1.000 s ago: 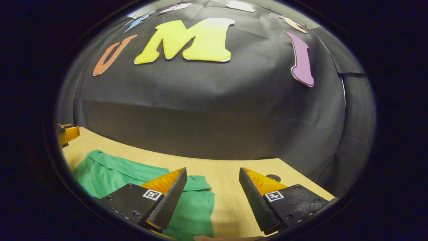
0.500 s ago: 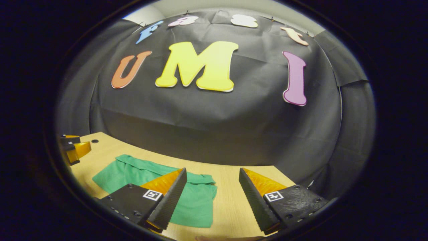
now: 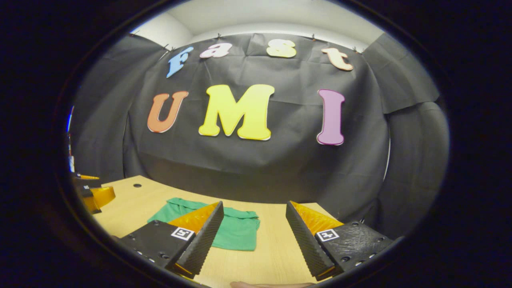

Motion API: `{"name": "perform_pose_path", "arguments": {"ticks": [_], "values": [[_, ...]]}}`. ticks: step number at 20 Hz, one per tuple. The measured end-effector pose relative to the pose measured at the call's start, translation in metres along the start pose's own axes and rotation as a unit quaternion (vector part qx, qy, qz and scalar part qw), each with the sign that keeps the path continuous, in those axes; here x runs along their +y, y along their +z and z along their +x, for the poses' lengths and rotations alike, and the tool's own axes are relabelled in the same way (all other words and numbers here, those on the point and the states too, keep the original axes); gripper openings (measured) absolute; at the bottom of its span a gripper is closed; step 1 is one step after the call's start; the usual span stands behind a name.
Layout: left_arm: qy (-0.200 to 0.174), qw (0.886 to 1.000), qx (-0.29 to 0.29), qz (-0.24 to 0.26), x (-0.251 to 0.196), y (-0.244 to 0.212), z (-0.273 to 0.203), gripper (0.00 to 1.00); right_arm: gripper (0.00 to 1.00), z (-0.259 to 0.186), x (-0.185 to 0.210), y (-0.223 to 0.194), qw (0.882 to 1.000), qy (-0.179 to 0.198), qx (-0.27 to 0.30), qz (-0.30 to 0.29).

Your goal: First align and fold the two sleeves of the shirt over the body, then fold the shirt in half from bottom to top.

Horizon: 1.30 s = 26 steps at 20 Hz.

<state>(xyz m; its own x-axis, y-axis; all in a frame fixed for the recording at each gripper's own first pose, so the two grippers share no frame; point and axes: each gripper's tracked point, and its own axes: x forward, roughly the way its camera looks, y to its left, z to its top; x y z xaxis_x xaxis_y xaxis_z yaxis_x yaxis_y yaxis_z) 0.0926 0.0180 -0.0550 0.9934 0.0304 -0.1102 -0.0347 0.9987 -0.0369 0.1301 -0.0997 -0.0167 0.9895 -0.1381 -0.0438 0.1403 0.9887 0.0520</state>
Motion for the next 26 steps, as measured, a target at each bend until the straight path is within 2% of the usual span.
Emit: {"name": "perform_pose_path", "arguments": {"ticks": [1,2,3,4,5,7,9,13,15,16,18,23,26], "values": [[0.006,1.000,0.000,0.000,0.003,0.002,-0.017,1.00,0.97,-0.016,0.001,0.004,1.000,0.008,-0.004,0.012],[0.007,1.000,-0.005,-0.003,0.001,0.003,-0.033,1.00,0.95,-0.033,-0.001,0.004,1.000,0.013,-0.004,0.024],[0.004,1.000,-0.012,-0.006,-0.003,0.005,-0.047,0.95,0.95,-0.045,-0.007,0.001,0.999,0.013,-0.004,0.037],[0.001,1.000,-0.015,-0.008,-0.007,0.005,-0.060,1.00,0.96,-0.057,-0.013,-0.004,0.999,0.014,0.000,0.044],[0.001,1.000,-0.013,-0.002,-0.009,0.003,-0.071,1.00,0.95,-0.070,-0.018,-0.012,0.999,0.016,0.006,0.042],[0.004,1.000,-0.010,0.018,-0.012,0.010,-0.094,1.00,0.93,-0.086,-0.034,-0.029,1.000,0.009,0.020,-0.001],[0.004,0.999,-0.030,0.029,-0.017,0.020,-0.112,1.00,0.96,-0.103,-0.049,-0.044,0.999,0.000,0.032,-0.025],[-0.039,0.997,-0.034,0.053,-0.057,0.015,-0.129,1.00,0.95,-0.140,-0.040,-0.057,0.999,0.033,0.029,-0.031],[-0.042,0.997,-0.036,0.052,-0.066,0.013,-0.132,1.00,0.96,-0.147,-0.036,-0.052,0.998,0.042,0.014,-0.051],[-0.044,0.997,-0.035,0.052,-0.070,0.012,-0.133,1.00,0.93,-0.148,-0.036,-0.048,0.997,0.042,0.005,-0.058],[-0.046,0.997,-0.036,0.055,-0.073,0.013,-0.134,1.00,0.97,-0.149,-0.036,-0.045,0.998,0.043,-0.004,-0.054],[-0.033,0.998,-0.040,0.040,-0.062,0.014,-0.129,1.00,0.93,-0.145,-0.034,-0.056,0.998,0.049,0.013,-0.044],[-0.046,0.998,-0.025,0.032,-0.067,0.007,-0.125,1.00,0.95,-0.144,-0.027,-0.061,0.997,0.061,0.019,-0.045]]}}
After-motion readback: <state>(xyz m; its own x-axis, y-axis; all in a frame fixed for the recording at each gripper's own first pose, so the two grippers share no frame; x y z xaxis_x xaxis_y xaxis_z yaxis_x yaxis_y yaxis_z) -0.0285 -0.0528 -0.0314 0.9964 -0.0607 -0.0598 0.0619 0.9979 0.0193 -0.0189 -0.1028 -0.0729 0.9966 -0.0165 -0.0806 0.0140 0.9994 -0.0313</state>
